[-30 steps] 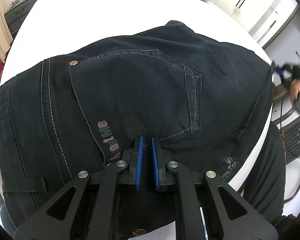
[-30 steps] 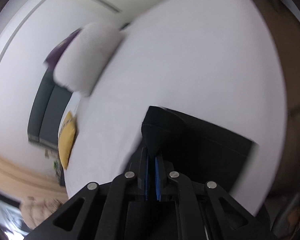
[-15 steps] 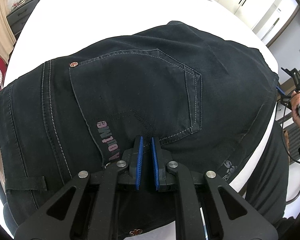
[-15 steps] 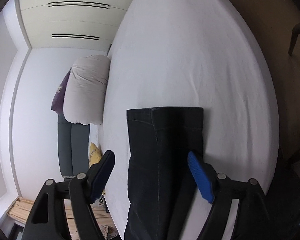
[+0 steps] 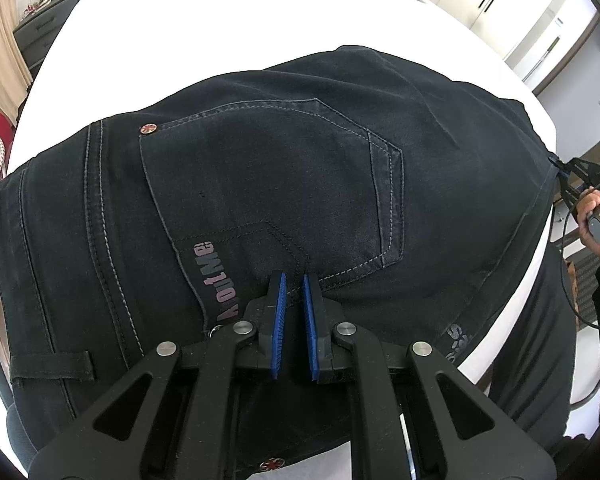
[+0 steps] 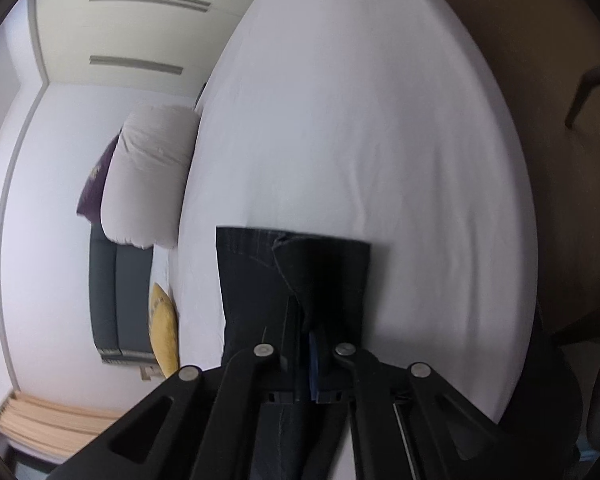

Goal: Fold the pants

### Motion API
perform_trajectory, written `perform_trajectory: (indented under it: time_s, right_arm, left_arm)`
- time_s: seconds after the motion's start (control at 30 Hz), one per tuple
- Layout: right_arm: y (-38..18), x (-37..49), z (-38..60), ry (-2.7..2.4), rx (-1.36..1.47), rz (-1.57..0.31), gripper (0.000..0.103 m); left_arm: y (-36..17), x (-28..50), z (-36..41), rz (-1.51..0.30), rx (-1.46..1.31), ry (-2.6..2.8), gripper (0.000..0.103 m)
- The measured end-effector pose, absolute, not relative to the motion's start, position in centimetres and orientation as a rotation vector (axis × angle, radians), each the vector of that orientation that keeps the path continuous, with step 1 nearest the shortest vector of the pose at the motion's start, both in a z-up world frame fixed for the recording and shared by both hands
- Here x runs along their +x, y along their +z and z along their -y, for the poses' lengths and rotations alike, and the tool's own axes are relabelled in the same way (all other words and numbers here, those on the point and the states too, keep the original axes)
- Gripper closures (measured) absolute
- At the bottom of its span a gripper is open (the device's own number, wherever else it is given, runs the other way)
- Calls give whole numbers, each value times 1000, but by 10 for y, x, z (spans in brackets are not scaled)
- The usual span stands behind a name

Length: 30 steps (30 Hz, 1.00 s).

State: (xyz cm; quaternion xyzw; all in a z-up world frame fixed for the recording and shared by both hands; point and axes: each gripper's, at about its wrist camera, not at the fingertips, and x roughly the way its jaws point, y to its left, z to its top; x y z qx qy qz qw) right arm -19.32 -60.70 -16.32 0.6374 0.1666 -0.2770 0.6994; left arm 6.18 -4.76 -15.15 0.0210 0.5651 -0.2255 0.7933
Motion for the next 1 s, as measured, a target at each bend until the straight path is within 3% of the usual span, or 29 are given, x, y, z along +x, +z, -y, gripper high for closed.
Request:
perform_trajectory:
  time_s: [0.6, 0.67, 0.7, 0.73, 0.77, 1.0]
  right_arm:
    - [-178, -205, 613, -625, 1418, -381, 102]
    - [-177, -209, 614, -600, 1430, -382, 97]
    - [-171, -214, 612, -612, 1421, -391, 89]
    - [-161, -218, 608, -651, 1382, -404, 69]
    - [-148, -222, 601, -700, 1326, -430, 63]
    - [-87, -181, 470, -223, 1132, -643, 61]
  left_arm:
    - [-151, 64, 29, -1206, 2, -494, 94]
    - [-152, 63, 24, -1198, -20, -498, 94]
    - [-153, 63, 21, -1195, -31, -500, 94]
    - [-154, 63, 19, -1193, -44, -501, 94]
    - [-154, 64, 17, -1190, -55, -503, 94]
    - [-156, 59, 5, -1173, -73, -509, 94]
